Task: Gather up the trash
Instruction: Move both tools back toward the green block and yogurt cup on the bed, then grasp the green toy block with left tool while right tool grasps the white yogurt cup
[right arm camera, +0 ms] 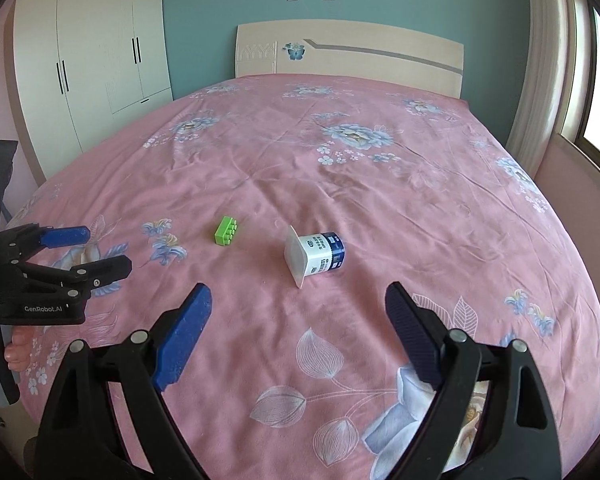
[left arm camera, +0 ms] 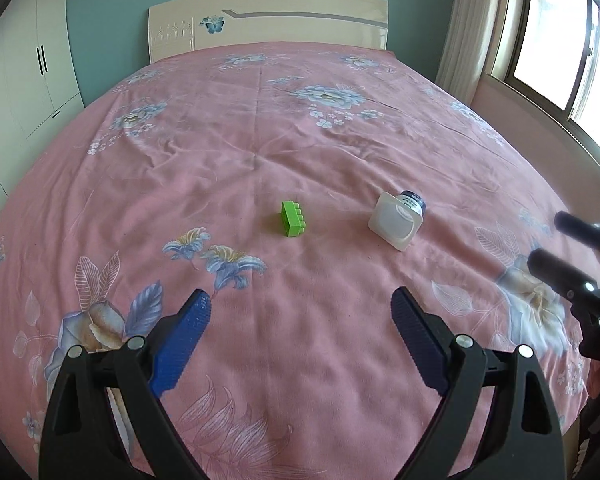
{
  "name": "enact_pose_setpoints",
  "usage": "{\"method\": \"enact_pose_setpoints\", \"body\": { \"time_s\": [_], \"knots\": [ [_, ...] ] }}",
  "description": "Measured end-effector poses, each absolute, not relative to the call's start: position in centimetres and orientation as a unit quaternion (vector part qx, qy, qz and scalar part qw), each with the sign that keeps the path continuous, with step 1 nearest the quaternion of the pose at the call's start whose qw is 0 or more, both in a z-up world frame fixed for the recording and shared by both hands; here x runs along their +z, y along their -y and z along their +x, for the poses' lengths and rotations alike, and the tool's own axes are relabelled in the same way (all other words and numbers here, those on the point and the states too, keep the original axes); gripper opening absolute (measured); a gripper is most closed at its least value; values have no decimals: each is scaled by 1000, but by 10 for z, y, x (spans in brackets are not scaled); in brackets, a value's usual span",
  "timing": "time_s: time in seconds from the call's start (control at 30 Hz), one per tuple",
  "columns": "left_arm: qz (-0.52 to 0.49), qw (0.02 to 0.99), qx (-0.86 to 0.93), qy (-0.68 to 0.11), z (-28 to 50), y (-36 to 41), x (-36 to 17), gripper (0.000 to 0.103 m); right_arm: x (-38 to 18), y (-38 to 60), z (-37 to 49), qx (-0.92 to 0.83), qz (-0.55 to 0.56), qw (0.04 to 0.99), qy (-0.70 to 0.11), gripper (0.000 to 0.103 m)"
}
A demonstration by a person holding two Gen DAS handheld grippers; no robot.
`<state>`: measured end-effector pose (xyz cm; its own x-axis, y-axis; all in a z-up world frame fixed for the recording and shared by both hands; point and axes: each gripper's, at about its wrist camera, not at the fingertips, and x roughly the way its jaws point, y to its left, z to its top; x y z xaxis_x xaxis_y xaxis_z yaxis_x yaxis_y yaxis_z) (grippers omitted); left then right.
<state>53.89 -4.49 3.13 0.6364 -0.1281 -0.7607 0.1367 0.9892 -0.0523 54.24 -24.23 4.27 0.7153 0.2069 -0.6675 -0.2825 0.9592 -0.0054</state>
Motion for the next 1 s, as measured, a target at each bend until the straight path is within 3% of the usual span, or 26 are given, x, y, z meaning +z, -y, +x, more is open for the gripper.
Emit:
{"method": "enact_pose_setpoints", "body": {
  "time_s": [0.47, 0.87, 0.93, 1.0],
  "knots": [
    [7, 891, -66, -449, 635, 60, -37, 93, -42, 222, 670, 127, -49, 903, -408, 87],
    [11, 892, -36, -450, 688, 67, -80, 93, -90, 213, 724, 126, -37, 893, -431, 87],
    [4, 892, -35, -451, 693, 66, -84, 85, -94, 214, 727, 126, -28, 893, -432, 87],
    [-1, 890, -44, -453, 696, 67, -86, 63, -97, 216, 729, 127, -19, 892, -434, 80]
  ]
}}
